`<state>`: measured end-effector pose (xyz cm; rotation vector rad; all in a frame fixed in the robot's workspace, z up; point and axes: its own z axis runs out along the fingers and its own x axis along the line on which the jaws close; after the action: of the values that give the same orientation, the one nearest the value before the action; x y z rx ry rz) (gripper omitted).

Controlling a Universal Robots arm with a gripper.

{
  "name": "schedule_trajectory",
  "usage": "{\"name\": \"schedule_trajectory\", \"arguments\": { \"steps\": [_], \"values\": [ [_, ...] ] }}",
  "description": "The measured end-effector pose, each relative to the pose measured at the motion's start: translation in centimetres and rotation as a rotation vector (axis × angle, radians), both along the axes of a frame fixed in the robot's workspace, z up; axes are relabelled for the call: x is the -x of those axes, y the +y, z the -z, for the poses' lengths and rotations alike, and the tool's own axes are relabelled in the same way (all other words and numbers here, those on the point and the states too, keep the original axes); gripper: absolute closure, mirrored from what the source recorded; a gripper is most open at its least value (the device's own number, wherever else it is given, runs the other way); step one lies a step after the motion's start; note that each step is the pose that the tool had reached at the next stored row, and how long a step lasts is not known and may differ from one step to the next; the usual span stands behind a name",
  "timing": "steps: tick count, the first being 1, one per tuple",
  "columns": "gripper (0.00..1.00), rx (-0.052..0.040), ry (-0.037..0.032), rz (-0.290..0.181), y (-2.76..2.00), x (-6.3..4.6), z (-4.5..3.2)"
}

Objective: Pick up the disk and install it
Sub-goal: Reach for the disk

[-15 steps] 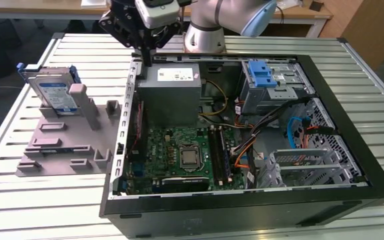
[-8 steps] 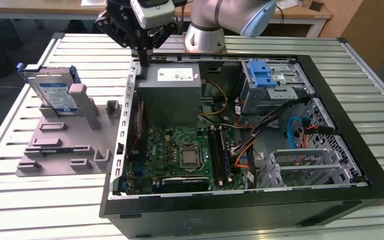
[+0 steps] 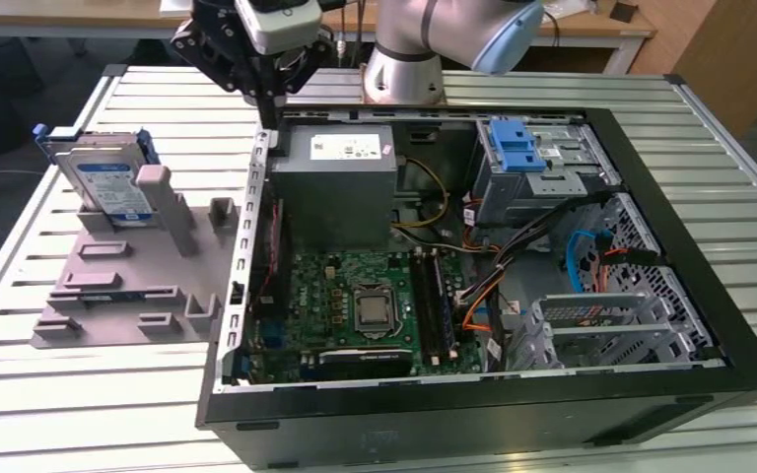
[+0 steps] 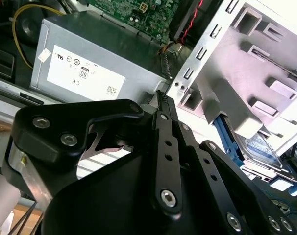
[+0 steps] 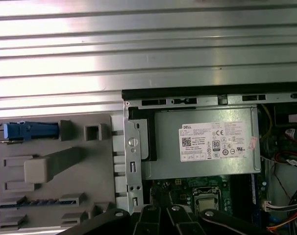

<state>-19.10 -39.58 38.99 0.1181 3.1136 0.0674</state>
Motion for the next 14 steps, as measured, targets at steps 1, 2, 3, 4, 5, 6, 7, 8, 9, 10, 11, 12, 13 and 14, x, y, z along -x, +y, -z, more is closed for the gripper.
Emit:
{"name": "schedule_trajectory", "arguments": {
  "steps": [1, 2, 3, 4, 5, 6, 7, 8, 9, 10, 11, 12, 13, 14],
  "values": [
    [0.89, 0.0, 0.0, 0.0, 0.07, 0.1, 0.01],
    [0.89, 0.0, 0.0, 0.0, 0.13, 0.3, 0.01],
    [0.89, 0.0, 0.0, 0.0, 0.18, 0.4, 0.02],
    [0.89, -0.0002, -0.0002, 0.0, 0.22, 0.5, 0.03],
    [0.89, -0.0002, -0.0003, 0.0, 0.25, 0.6, 0.04],
    [0.89, -0.0002, -0.0002, 0.0, 0.28, 0.7, 0.04],
    [0.89, -0.0001, -0.0001, 0.0, 0.31, 0.8, 0.04],
    [0.89, -0.0001, -0.0002, 0.0, 0.34, 0.9, 0.05],
    [0.89, -0.0001, -0.0001, 0.0, 0.38, 1.0, 0.06],
    [0.89, -0.0001, -0.0001, 0.0, 0.41, 1.1, 0.06],
    [0.89, -0.0001, -0.0001, 0.0, 0.45, 1.2, 0.07],
    [0.89, -0.0001, -0.0001, 0.0, 0.48, 1.4, 0.07],
    [0.89, -0.0001, -0.0001, 0.0, 0.52, 1.5, 0.08],
    [0.89, -0.0001, -0.0001, 0.0, 0.55, 1.6, 0.08]
  ]
}}
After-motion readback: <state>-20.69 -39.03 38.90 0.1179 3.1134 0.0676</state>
